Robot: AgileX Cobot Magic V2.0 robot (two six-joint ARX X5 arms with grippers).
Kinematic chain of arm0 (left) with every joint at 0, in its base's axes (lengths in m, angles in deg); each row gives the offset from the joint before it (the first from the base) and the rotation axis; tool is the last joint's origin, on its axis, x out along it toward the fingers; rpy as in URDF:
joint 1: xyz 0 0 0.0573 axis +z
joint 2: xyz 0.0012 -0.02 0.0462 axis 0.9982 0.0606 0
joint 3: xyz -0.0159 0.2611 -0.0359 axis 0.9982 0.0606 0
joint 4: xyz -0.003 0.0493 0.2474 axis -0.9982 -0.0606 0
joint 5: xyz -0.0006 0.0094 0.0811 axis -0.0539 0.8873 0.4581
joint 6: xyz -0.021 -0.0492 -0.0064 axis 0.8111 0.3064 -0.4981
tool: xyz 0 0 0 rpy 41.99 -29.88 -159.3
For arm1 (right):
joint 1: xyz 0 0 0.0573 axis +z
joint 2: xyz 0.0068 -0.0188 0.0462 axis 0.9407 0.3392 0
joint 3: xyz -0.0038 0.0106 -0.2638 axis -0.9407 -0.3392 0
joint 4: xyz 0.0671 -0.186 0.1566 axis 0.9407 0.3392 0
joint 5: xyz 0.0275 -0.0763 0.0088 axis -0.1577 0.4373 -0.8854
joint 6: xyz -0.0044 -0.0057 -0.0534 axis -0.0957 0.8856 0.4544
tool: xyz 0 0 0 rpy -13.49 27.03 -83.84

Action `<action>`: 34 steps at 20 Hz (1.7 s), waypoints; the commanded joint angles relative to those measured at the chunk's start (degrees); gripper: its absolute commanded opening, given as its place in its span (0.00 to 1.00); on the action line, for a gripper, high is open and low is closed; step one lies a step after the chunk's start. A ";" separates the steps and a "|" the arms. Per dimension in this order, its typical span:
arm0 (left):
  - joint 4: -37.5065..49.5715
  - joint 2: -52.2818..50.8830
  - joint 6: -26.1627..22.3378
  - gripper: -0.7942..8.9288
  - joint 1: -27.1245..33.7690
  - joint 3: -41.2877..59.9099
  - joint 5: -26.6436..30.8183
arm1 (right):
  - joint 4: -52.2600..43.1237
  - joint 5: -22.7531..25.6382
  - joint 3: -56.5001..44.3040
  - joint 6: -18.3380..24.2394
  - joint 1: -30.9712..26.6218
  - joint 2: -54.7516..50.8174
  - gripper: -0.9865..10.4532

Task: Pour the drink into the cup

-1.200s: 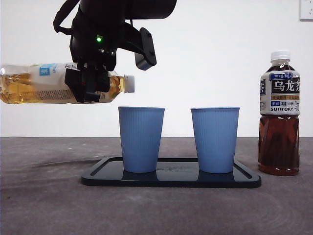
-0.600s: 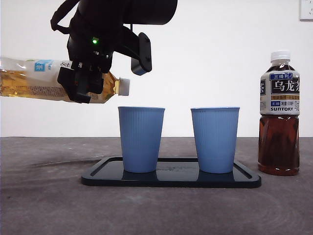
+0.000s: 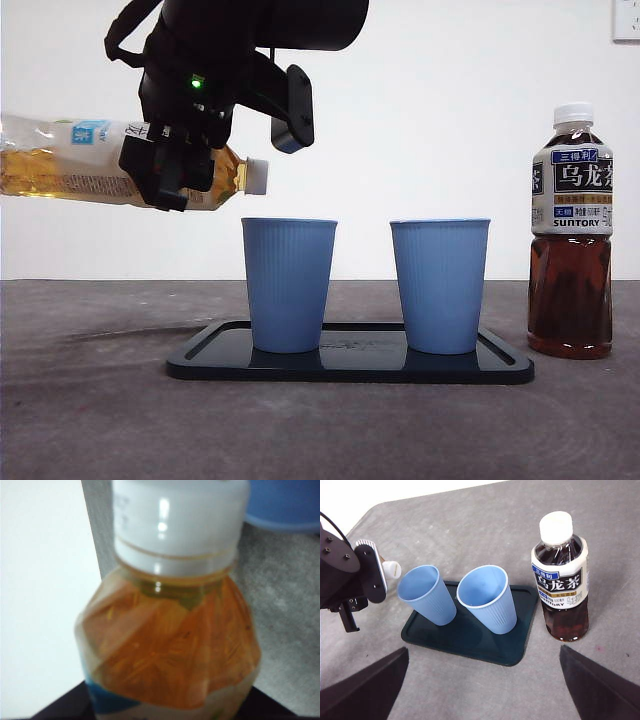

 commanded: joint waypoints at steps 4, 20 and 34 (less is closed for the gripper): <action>0.20 -4.35 10.47 0.21 -0.61 -1.88 -0.04 | -0.33 0.20 0.72 0.92 0.24 0.33 0.51; 17.86 -31.47 29.64 0.21 20.44 7.98 -47.58 | -0.13 -3.87 0.72 5.51 0.24 0.33 0.51; 66.20 -29.29 37.29 0.21 23.39 39.82 -50.95 | 0.74 -6.47 0.72 5.11 0.24 0.33 0.51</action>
